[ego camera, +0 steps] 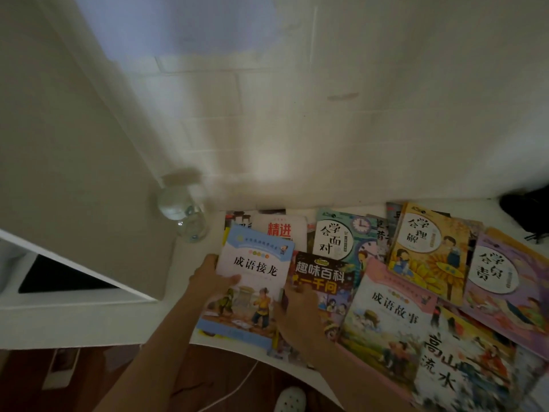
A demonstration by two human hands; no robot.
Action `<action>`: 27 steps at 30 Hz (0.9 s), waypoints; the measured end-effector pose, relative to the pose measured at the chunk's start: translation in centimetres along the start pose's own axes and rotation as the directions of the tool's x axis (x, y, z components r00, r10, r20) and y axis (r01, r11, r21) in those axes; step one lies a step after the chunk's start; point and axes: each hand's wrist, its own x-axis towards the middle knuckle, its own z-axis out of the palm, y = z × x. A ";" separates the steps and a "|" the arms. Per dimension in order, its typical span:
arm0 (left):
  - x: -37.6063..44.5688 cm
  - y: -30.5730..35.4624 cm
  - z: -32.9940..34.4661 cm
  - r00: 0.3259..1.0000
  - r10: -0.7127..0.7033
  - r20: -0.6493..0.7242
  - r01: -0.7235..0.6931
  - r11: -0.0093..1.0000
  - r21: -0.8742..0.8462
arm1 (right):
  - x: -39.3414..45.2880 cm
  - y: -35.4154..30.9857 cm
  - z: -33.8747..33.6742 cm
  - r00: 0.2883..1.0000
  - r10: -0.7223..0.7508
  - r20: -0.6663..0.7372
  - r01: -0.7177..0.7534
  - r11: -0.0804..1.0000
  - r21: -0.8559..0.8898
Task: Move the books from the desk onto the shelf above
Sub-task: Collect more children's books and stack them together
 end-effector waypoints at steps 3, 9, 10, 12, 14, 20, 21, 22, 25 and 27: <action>-1.6 0.5 -1.0 1.000 -0.007 0.025 0.013 0.972 -0.234 | 0.3 0.7 -0.3 0.996 -0.046 0.072 0.046 0.999 0.011; -6.4 2.2 -2.2 0.979 0.163 -0.119 -0.178 0.976 -0.125 | -1.2 1.1 -3.2 1.000 0.005 0.020 -0.011 0.961 0.276; -7.2 2.6 -2.2 0.965 0.212 -0.154 -0.228 0.969 -0.091 | -1.6 1.8 -3.7 0.998 0.046 -0.053 -0.028 0.953 0.303; -8.7 3.8 -2.4 0.938 0.286 -0.195 -0.307 0.948 -0.085 | -2.2 3.5 -4.6 0.982 0.128 -0.139 -0.069 0.927 0.369; -9.9 5.1 -2.4 0.926 0.329 -0.188 -0.355 0.925 -0.132 | -2.5 5.3 -5.4 0.965 0.221 -0.145 -0.136 0.886 0.443; -11.3 7.8 1.2 0.957 0.256 0.139 -0.117 0.775 -0.621 | -4.5 8.0 -8.1 0.924 0.361 -0.128 -0.245 0.813 0.528; -11.0 7.6 2.5 0.949 0.234 0.212 -0.047 0.767 -0.639 | -4.8 8.4 -8.3 0.923 0.357 -0.144 -0.243 0.830 0.502; -10.8 7.3 4.0 0.938 0.217 0.271 0.000 0.781 -0.625 | -5.1 8.8 -8.5 0.919 0.360 -0.163 -0.251 0.850 0.464; -9.4 5.4 8.8 0.948 0.224 0.225 -0.082 0.858 -0.506 | -5.5 11.2 -8.4 0.917 0.348 -0.194 -0.266 0.898 0.351; -8.9 4.7 10.6 0.972 0.213 0.096 -0.156 0.896 -0.415 | -6.2 13.1 -8.3 0.925 0.302 -0.229 -0.258 0.944 0.205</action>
